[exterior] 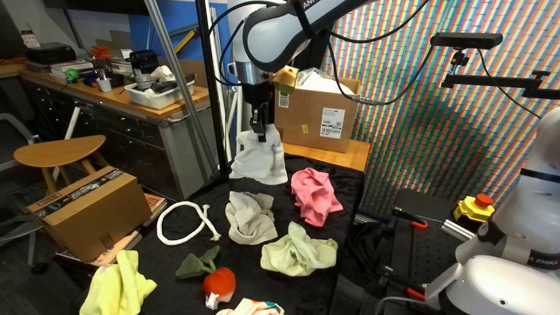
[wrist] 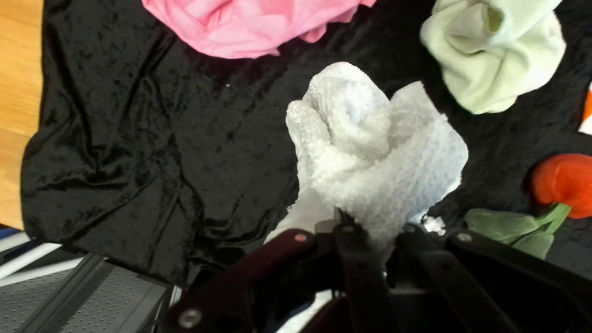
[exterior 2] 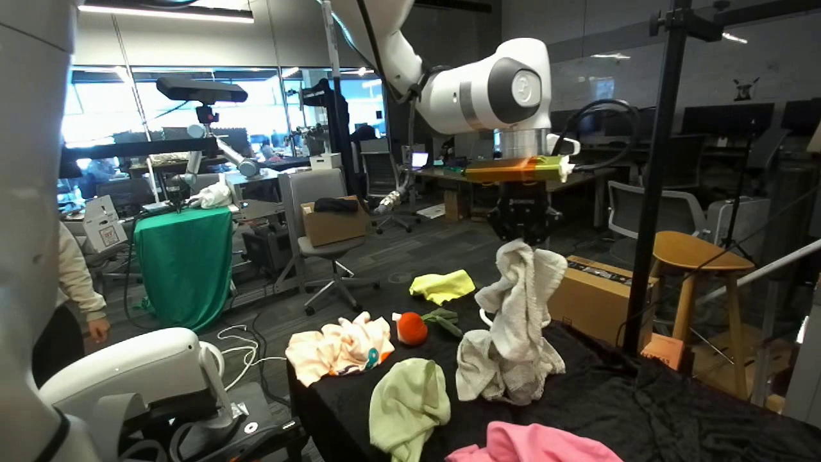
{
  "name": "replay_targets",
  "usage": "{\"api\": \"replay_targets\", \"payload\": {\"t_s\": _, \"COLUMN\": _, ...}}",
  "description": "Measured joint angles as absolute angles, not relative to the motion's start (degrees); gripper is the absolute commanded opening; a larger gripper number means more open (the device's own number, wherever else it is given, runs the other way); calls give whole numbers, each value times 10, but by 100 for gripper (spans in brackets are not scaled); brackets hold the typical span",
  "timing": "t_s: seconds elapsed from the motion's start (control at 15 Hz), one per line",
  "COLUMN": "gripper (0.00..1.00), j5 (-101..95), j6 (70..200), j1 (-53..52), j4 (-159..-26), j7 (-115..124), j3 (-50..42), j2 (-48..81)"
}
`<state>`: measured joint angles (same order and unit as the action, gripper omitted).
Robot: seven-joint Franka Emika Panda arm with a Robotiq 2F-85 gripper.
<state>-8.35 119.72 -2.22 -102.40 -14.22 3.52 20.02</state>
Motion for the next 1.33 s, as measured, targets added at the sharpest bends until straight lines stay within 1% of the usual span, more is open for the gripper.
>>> {"api": "replay_targets", "payload": {"t_s": 0.2, "gripper": 11, "j5": -82, "j6": 1212, "j1": -40, "j4": -1084, "j7": -128, "j3": 51, "j2": 177}}
{"api": "replay_targets", "payload": {"t_s": 0.53, "gripper": 11, "j5": -83, "j6": 1222, "j1": -53, "j4": -1118, "j7": -121, "j3": 58, "j2": 176}}
{"api": "replay_targets", "payload": {"t_s": 0.6, "gripper": 36, "j5": -84, "j6": 1223, "j1": -54, "j4": -1120, "j7": -120, "j3": 58, "j2": 176}}
{"api": "replay_targets", "payload": {"t_s": 0.67, "gripper": 36, "j5": -85, "j6": 1224, "j1": -54, "j4": -1121, "j7": -120, "j3": 58, "j2": 177}}
{"api": "replay_targets", "payload": {"t_s": 1.2, "gripper": 95, "j5": -88, "j6": 1231, "j1": -54, "j4": -1121, "j7": -119, "j3": 56, "j2": 178}}
{"api": "replay_targets", "payload": {"t_s": 1.27, "gripper": 100, "j5": -89, "j6": 1231, "j1": -54, "j4": -1121, "j7": -117, "j3": 55, "j2": 178}}
{"api": "replay_targets", "payload": {"t_s": 1.33, "gripper": 100, "j5": -91, "j6": 1232, "j1": -53, "j4": -1121, "j7": -112, "j3": 52, "j2": 178}}
